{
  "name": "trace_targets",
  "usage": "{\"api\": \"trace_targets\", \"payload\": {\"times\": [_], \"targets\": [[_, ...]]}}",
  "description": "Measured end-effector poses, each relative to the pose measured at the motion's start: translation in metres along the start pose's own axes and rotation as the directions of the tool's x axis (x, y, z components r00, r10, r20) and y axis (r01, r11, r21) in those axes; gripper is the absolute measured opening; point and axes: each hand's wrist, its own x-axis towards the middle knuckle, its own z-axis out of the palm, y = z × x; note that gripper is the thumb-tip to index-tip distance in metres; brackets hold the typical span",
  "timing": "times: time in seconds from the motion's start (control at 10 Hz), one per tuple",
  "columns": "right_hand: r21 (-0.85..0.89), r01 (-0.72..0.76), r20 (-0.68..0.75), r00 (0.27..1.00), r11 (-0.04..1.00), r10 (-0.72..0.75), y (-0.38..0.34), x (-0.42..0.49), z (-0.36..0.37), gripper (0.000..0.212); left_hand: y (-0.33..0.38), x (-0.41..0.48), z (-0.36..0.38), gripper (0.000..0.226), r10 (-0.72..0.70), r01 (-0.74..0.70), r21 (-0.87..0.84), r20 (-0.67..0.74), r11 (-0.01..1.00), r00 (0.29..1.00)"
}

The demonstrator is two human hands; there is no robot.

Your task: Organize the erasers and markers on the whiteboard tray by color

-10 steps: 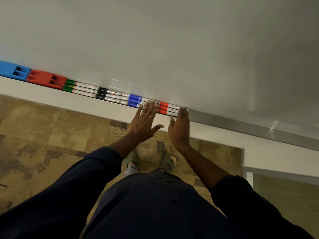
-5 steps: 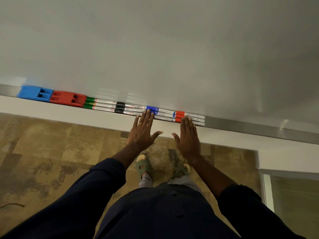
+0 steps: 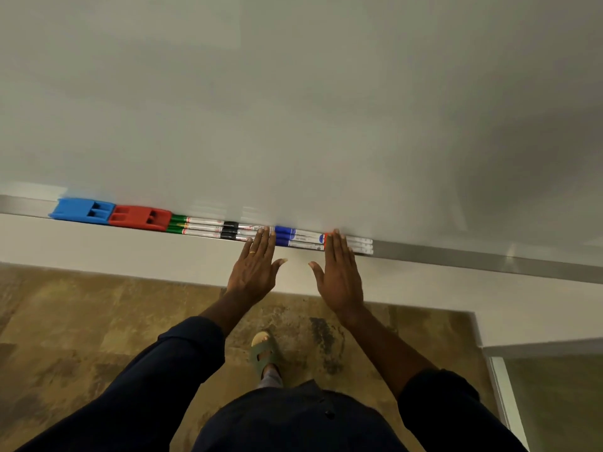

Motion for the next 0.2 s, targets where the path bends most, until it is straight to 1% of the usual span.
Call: {"api": "trace_targets", "payload": {"times": [0.1,0.2], "targets": [[0.000,0.015,-0.072,0.997,1.000,-0.015,-0.012,-0.015,-0.020,0.076,0.001,-0.020,-0.019,0.075,-0.006,0.008,0.037,-0.063,0.999,0.998],[-0.016,0.033,-0.117,0.993,0.999,-0.035,-0.022,-0.026,-0.032,0.075,0.002,-0.035,-0.035,0.079,0.000,0.010,0.060,-0.172,0.998,0.985]]}}
